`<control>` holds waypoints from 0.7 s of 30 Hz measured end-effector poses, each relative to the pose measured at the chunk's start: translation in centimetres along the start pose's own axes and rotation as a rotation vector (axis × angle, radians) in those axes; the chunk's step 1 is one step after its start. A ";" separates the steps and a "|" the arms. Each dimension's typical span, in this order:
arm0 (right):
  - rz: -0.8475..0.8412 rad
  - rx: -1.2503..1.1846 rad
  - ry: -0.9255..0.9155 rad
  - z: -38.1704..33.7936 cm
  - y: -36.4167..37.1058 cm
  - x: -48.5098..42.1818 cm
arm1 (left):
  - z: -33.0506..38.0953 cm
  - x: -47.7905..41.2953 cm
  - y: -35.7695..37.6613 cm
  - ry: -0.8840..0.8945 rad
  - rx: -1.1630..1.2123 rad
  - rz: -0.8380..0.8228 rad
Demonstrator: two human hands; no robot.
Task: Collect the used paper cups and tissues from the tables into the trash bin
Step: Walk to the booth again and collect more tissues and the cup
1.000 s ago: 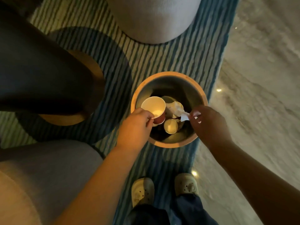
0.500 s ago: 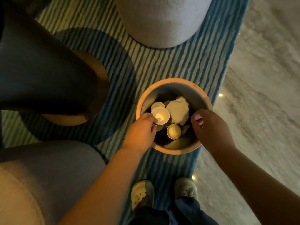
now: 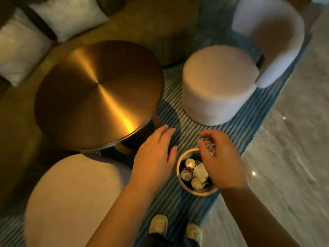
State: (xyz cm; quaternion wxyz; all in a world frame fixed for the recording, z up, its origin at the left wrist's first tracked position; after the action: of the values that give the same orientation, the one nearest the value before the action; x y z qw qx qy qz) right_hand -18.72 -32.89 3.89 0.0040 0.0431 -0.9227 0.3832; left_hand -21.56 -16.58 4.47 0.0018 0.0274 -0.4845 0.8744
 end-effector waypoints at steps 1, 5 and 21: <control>-0.010 0.008 -0.080 -3.3 -1.1 0.6 | 1.0 1.1 -3.2 -0.001 -0.012 0.071; -0.080 0.070 -0.380 -15.3 -3.7 4.1 | 2.5 7.1 -14.5 -0.076 -0.070 0.282; -0.319 0.021 -1.104 -48.8 7.2 38.5 | -10.7 53.5 -39.7 -0.653 -0.322 0.675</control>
State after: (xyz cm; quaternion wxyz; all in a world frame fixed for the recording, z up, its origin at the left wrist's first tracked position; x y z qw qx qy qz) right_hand -58.90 3.76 34.79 -0.4211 0.3754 -0.7662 0.3078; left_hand -74.27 12.27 35.08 -0.4293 0.1410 -0.5703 0.6860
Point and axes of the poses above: each hand's wrist, its own x-axis away from the middle knuckle, its own y-axis out of the palm, z = x × y, the point moved 6 cm from there along -x, towards the middle knuckle, and after that the axes turned 5 degrees about x, right-handed, at the moved point
